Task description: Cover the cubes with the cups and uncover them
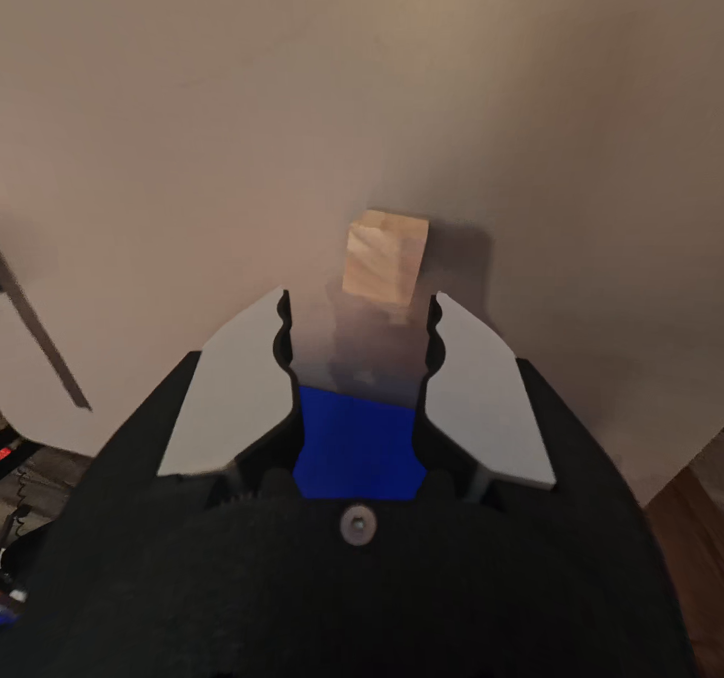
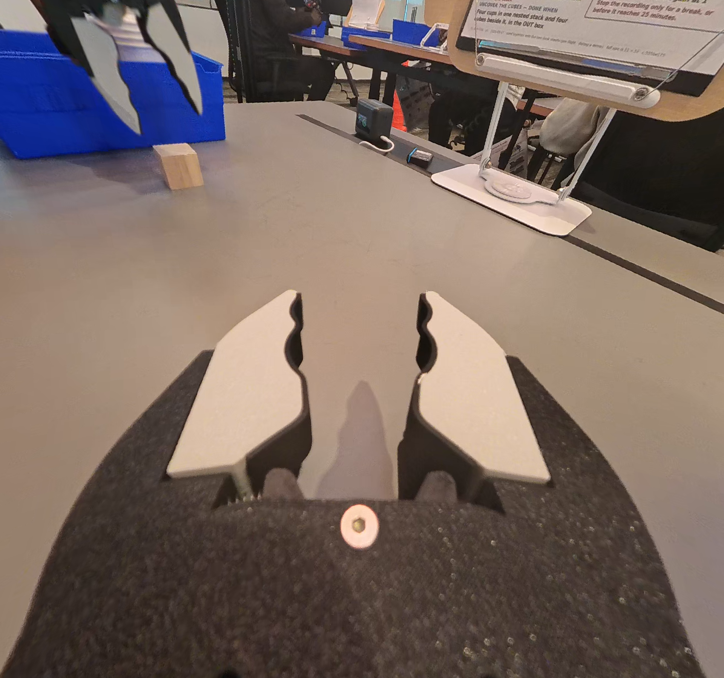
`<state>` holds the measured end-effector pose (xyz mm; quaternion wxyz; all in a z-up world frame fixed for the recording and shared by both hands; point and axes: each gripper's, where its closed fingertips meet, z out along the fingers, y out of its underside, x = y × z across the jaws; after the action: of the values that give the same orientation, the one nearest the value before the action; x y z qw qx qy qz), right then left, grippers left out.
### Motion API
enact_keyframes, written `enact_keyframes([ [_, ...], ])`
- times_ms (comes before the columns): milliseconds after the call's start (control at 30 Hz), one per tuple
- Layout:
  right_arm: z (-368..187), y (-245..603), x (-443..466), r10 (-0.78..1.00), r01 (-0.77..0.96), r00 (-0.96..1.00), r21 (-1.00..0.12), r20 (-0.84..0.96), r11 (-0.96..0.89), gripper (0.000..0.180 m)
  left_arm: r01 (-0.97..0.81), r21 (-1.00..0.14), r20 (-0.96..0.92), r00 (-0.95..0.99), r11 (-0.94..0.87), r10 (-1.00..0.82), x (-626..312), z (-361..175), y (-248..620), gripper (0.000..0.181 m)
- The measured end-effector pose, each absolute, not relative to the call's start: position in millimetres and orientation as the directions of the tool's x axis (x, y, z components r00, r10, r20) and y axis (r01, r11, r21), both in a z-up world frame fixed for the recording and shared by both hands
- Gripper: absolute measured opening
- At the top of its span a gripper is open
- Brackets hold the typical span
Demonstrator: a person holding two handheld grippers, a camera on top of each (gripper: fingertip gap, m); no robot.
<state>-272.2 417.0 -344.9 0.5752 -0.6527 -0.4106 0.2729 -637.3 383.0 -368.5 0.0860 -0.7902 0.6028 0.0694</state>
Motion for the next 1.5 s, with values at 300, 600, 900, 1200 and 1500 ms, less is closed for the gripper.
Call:
enact_keyframes([
  [300, -343.8, 416.6, -273.0, 0.853, 0.210, 0.511, -0.978, 0.109, -0.001, 0.056, -0.755, -0.420, -0.354, 0.648, -0.504, -0.675, -710.5, -233.7, 350.8, 0.059],
  [600, -342.5, 416.7, -273.5, 0.855, 0.195, 0.509, -0.981, 0.099, -0.003, 0.056, -0.631, -0.284, -0.231, 0.776, -0.722, -0.587, -807.6, -305.4, 253.3, 0.059],
  [900, -340.8, 417.8, -273.1, 0.858, 0.175, 0.506, -0.985, 0.085, -0.005, 0.057, -0.743, -0.119, -0.202, 0.668, -0.659, -0.716, -806.9, -357.4, 237.9, 0.055],
  [1200, -342.1, 418.9, -274.4, 0.862, 0.180, 0.502, -0.984, 0.079, -0.015, 0.057, -0.795, -0.099, -0.173, 0.606, -0.598, -0.777, -800.5, -367.5, 243.2, 0.047],
  [1500, -341.1, 417.1, -275.4, 0.866, 0.177, 0.492, -0.984, 0.087, -0.001, 0.061, -0.886, 0.011, -0.134, 0.458, -0.464, -0.879, -795.6, -379.7, 243.5, 0.040],
])
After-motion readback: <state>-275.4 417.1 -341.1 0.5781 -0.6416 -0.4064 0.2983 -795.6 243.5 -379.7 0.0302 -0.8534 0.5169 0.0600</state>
